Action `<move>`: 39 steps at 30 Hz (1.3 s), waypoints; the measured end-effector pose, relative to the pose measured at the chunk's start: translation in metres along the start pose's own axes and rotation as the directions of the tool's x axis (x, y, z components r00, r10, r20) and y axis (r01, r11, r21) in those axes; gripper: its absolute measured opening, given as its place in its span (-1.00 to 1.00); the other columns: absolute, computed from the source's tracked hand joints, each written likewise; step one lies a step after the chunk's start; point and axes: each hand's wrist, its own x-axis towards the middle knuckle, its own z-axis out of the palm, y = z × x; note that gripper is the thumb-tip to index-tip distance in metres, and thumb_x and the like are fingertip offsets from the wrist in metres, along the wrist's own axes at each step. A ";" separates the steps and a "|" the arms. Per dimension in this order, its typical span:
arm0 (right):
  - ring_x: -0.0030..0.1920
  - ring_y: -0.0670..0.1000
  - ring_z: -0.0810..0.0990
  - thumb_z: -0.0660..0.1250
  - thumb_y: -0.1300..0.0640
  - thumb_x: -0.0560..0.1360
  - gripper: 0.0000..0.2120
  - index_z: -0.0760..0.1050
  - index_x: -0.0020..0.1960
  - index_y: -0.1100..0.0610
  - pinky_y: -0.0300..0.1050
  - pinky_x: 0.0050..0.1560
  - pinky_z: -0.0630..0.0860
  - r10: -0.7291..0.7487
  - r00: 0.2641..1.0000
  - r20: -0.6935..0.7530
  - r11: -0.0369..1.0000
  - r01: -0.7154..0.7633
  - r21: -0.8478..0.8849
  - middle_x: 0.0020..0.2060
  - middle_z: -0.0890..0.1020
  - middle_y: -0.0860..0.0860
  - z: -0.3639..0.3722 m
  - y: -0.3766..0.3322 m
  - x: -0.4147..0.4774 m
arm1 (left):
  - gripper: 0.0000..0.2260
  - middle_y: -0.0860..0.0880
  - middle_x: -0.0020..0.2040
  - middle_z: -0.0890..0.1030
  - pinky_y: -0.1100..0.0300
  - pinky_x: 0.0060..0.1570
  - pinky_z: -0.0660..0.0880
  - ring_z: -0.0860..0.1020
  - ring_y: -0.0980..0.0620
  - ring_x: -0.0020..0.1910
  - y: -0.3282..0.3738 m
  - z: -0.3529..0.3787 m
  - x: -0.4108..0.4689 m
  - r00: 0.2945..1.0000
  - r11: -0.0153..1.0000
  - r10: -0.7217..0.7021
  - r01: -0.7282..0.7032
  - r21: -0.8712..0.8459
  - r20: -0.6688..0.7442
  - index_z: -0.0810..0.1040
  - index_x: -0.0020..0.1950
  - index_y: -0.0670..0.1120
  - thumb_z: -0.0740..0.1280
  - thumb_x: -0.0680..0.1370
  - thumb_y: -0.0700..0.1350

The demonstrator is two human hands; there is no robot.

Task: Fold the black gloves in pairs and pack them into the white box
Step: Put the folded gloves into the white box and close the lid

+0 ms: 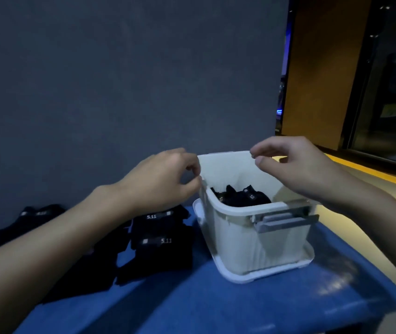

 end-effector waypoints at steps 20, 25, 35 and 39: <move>0.00 -0.01 0.53 0.31 0.00 0.55 -0.59 0.36 0.34 0.10 -0.18 -0.02 0.40 0.180 0.933 0.312 0.983 -0.162 -0.084 0.10 0.54 0.01 0.195 -0.009 -0.034 | -0.62 0.14 0.19 0.58 0.07 0.31 0.25 0.50 0.06 0.22 -0.064 0.055 -0.152 0.963 0.961 -0.264 0.257 0.105 0.055 0.35 0.43 0.18 0.18 0.61 0.13; -0.07 -0.01 0.57 0.32 0.01 0.54 -0.78 0.47 0.11 0.11 -0.12 -0.07 0.47 0.207 0.934 0.292 0.978 -0.196 -0.067 -0.04 0.62 0.02 0.202 -0.004 -0.038 | -0.68 0.11 0.13 0.61 0.01 0.32 0.22 0.53 0.05 0.18 -0.060 0.067 -0.148 0.958 0.961 -0.260 0.245 0.127 0.124 0.42 0.33 0.10 0.17 0.61 0.13; -0.26 -0.06 0.47 0.37 -0.06 0.50 -0.73 0.40 0.03 0.08 -0.14 -0.19 0.43 0.228 0.911 0.345 0.971 -0.240 -0.007 -0.26 0.51 -0.06 0.198 0.002 -0.050 | -0.84 0.07 -0.01 0.52 0.19 0.05 0.29 0.43 0.09 -0.14 -0.054 0.072 -0.138 0.958 0.963 -0.267 0.270 -0.019 0.102 0.46 0.00 0.05 0.24 0.62 0.11; -0.27 -0.09 0.45 0.41 -0.02 0.49 -0.61 0.31 0.17 0.07 -0.22 -0.26 0.37 0.275 0.876 0.398 0.934 -0.341 0.105 -0.25 0.46 -0.05 0.195 0.001 -0.052 | -0.81 0.08 -0.30 0.48 0.28 -0.39 0.22 0.40 0.13 -0.39 -0.051 0.072 -0.136 0.941 0.933 -0.299 0.323 -0.156 0.159 0.39 -0.02 -0.03 0.29 0.62 0.06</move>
